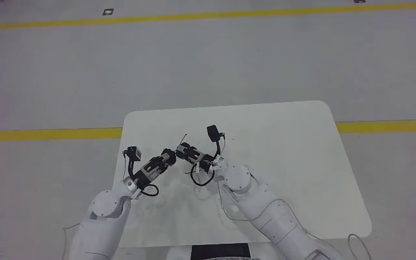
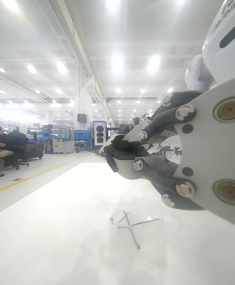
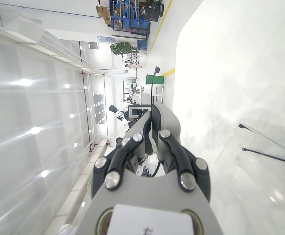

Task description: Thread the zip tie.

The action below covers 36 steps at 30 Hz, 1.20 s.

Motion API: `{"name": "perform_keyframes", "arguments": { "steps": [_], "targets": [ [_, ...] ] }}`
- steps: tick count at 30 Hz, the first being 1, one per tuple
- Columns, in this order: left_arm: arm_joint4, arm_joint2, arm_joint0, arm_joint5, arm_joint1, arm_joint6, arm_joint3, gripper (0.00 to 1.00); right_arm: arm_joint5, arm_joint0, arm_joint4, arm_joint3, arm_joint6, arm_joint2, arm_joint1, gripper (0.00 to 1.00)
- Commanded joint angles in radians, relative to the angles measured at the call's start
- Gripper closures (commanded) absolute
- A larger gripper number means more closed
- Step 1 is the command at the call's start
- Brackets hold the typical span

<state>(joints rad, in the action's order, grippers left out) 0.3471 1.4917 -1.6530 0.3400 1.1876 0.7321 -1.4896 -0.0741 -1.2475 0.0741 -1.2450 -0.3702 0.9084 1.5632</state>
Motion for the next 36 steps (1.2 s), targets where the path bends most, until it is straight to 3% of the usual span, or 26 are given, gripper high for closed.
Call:
{"name": "perform_keyframes", "arguments": {
  "steps": [1, 12, 17, 28, 32, 36],
  "targets": [
    [0.000, -0.001, 0.001, 0.000, 0.000, -0.001, 0.001, 1.00, 0.000, 0.001, 0.000, 0.001, 0.001, -0.001, 0.000, 1.00],
    [0.004, -0.007, 0.009, 0.000, -0.004, 0.004, 0.010, 1.00, 0.001, 0.007, -0.008, 0.007, 0.004, -0.003, -0.002, 1.00],
    [0.007, -0.009, 0.013, 0.000, -0.005, 0.005, 0.013, 1.00, 0.002, 0.012, -0.010, 0.010, 0.003, -0.004, -0.002, 0.70],
    [0.015, -0.014, 0.022, 0.000, -0.008, 0.012, 0.022, 1.00, 0.002, 0.022, -0.019, 0.024, 0.004, -0.002, -0.004, 0.65],
    [0.023, -0.006, 0.026, 0.000, -0.012, 0.043, 0.024, 1.00, -0.020, 0.021, -0.043, 0.037, -0.021, 0.027, -0.011, 0.64],
    [0.049, 0.019, 0.027, 0.000, -0.021, 0.128, 0.037, 1.00, -0.074, 0.023, -0.080, 0.060, -0.139, 0.074, -0.029, 0.58]
  ]
}}
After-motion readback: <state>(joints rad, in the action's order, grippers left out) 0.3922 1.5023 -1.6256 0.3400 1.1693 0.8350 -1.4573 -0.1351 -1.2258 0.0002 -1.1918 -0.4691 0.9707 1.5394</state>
